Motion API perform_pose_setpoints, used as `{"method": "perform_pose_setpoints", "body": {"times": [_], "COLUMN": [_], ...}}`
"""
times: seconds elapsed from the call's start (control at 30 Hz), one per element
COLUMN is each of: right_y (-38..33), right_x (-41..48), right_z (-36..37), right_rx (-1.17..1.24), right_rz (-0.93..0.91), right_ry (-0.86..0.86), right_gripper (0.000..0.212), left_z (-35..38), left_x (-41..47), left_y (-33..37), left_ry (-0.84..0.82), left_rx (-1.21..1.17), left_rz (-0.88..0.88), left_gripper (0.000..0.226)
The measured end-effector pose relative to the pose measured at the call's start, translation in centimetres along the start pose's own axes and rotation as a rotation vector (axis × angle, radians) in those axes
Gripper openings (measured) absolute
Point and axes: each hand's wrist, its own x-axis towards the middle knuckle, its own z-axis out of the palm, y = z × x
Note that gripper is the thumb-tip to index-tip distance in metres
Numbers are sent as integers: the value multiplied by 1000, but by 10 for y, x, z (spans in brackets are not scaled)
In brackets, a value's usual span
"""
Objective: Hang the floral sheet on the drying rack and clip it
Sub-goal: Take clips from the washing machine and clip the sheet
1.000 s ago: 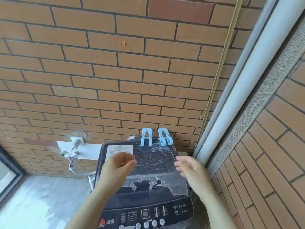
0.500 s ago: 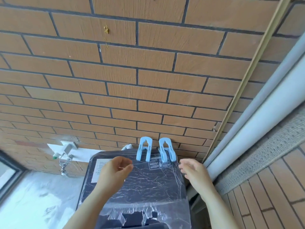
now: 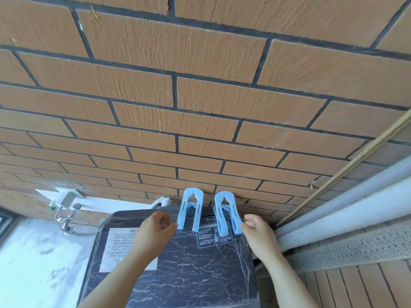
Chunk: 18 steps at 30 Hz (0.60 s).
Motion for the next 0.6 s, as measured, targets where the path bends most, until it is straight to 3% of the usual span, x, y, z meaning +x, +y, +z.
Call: {"method": "perform_pose_setpoints", "body": {"times": [0.23, 0.43, 0.6], "right_y": [5, 12, 12], "right_x": [42, 59, 62], "right_z": [13, 24, 27], "right_rx": [-39, -31, -9], "right_rz": [54, 81, 102], "right_ry": [-20, -15, -12], "right_gripper": [44, 47, 42], "left_z": [34, 55, 58], "left_x": [52, 73, 80], "left_y": [8, 5, 3], "left_ry": [-36, -41, -2], "left_rx": [47, 76, 84], "left_rz": [-72, -105, -115], "left_gripper": [47, 49, 36]}}
